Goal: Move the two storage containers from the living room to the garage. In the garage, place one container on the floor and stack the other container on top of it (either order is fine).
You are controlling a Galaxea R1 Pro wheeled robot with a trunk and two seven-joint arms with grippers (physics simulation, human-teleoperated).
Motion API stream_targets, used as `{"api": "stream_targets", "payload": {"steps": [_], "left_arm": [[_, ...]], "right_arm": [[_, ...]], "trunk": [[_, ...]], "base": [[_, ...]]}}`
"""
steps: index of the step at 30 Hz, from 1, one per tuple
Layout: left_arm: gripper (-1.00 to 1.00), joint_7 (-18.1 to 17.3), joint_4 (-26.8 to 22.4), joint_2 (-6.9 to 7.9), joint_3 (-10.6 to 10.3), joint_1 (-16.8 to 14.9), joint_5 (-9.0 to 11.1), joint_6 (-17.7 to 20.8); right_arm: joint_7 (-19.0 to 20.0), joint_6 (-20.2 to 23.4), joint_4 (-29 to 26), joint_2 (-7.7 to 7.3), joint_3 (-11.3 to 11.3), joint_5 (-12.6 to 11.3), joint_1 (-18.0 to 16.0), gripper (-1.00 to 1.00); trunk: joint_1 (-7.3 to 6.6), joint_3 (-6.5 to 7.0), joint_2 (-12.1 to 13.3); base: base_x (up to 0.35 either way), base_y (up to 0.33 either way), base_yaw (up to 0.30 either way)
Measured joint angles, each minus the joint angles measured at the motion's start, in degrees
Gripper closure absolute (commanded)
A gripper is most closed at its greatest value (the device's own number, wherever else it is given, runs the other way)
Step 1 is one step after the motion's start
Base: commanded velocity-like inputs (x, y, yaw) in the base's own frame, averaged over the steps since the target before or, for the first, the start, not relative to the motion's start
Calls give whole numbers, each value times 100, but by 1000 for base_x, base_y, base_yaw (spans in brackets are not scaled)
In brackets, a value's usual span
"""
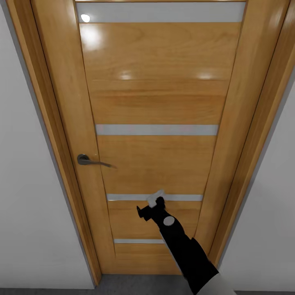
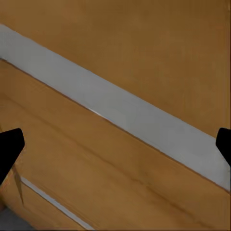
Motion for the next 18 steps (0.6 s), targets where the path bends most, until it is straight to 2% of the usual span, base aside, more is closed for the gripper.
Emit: {"api": "stream_targets", "payload": {"steps": [3, 7, 10, 12, 17, 18], "left_arm": [[-100, 0, 0, 0, 0, 0, -1, 0], [-100, 0, 0, 0, 0, 0, -1, 0], [-100, 0, 0, 0, 0, 0, 0, 0], [-100, 0, 0, 0, 0, 0, 1, 0], [-100, 0, -14, 0, 0, 0, 4, 0], [-100, 0, -16, 0, 0, 0, 5, 0]], "right_arm": [[36, -499, 248, 0, 22, 29, -3, -100], [62, -751, 380, 0, 88, 45, -31, -100], [67, -873, 551, 0, 141, 36, -182, -100], [67, -1007, 754, 0, 170, 33, -341, -100], [67, -1484, 2038, 0, 239, -4, -1285, -100], [62, -1507, 2149, 1, 242, 1, -1372, -100]], "trunk": [[0, 0, 0], [0, 0, 0], [0, 0, 0], [0, 0, 0], [0, 0, 0], [0, 0, 0]], "base": [[0, 0, 0], [0, 0, 0], [0, 0, 0], [0, 0, 0], [0, 0, 0], [0, 0, 0]]}}
